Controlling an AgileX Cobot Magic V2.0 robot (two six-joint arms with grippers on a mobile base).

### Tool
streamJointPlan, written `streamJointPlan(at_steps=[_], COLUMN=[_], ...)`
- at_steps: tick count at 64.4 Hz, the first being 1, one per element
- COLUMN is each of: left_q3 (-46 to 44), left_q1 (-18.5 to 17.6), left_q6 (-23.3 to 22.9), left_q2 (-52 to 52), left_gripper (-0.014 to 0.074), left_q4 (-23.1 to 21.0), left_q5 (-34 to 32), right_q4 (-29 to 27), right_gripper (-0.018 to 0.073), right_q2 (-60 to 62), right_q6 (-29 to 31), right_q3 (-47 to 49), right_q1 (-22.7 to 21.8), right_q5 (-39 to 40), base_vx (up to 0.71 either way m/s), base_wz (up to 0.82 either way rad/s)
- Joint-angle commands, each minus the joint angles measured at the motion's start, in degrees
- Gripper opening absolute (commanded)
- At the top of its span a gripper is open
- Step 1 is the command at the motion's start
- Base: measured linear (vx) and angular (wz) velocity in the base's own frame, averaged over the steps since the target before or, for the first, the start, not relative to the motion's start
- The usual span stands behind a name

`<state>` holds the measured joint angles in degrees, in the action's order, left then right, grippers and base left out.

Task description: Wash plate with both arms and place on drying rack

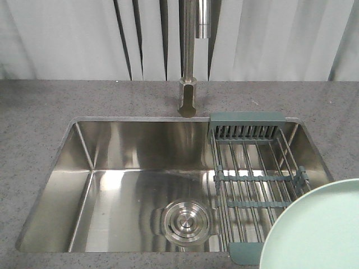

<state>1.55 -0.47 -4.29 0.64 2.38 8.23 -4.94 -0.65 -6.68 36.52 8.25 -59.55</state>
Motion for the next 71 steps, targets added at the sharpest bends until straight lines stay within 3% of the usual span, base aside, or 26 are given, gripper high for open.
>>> streamJointPlan(at_steps=[1, 71], left_q3=[0.9, 0.9], left_q1=[-0.2, -0.2], left_q6=[-0.7, -0.7], left_q2=[0.9, 0.9], left_gripper=[-0.0005, -0.0005], left_q4=[-0.1, -0.1], left_q5=[-4.5, -4.5], right_q4=[0.0, 0.0], right_gripper=[-0.0005, -0.0005], right_q2=[-1.1, -1.1], right_q6=[-0.2, -0.2], right_q3=[1.1, 1.1], right_q1=[-0.1, -0.1], right_q5=[4.4, 4.4], base_vx=[0.03, 0.02], base_wz=[-0.03, -0.02])
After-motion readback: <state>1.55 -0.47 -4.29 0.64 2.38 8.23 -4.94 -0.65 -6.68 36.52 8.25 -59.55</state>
